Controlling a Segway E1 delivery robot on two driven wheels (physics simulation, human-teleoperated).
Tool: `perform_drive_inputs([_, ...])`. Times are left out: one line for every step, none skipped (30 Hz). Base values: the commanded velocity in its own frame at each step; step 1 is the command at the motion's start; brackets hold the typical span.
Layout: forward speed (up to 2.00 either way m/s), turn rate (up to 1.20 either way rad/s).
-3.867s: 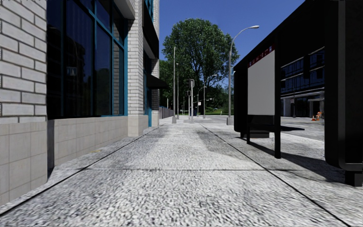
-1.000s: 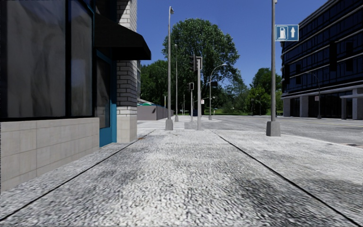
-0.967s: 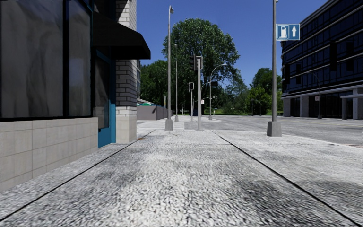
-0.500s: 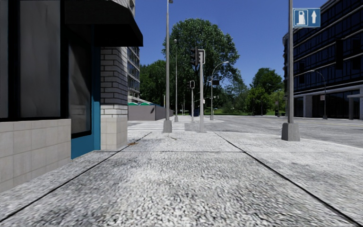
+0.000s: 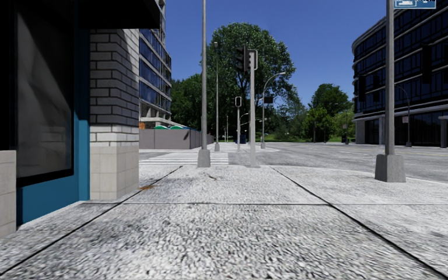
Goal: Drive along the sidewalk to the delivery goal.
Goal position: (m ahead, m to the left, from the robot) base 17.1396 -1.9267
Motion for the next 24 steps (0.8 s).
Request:
perform_drive_inputs([2.00,0.00])
perform_drive_inputs([2.00,0.00])
perform_drive_inputs([2.00,0.00])
perform_drive_inputs([2.00,0.00])
perform_drive_inputs([2.00,0.00])
perform_drive_inputs([2.00,0.00])
perform_drive_inputs([2.00,0.00])
perform_drive_inputs([2.00,0.00])
perform_drive_inputs([2.00,0.07])
perform_drive_inputs([2.00,0.18])
perform_drive_inputs([2.00,0.24])
perform_drive_inputs([2.00,0.27])
perform_drive_inputs([2.00,0.27])
perform_drive_inputs([2.00,0.35])
perform_drive_inputs([2.00,0.48])
perform_drive_inputs([2.00,0.51])
perform_drive_inputs([2.00,0.52])
perform_drive_inputs([2.00,0.52])
perform_drive_inputs([2.00,0.52])
perform_drive_inputs([2.00,0.52])
perform_drive_inputs([2.00,0.52])
perform_drive_inputs([2.00,0.49])
perform_drive_inputs([2.00,0.49])
perform_drive_inputs([2.00,0.42])
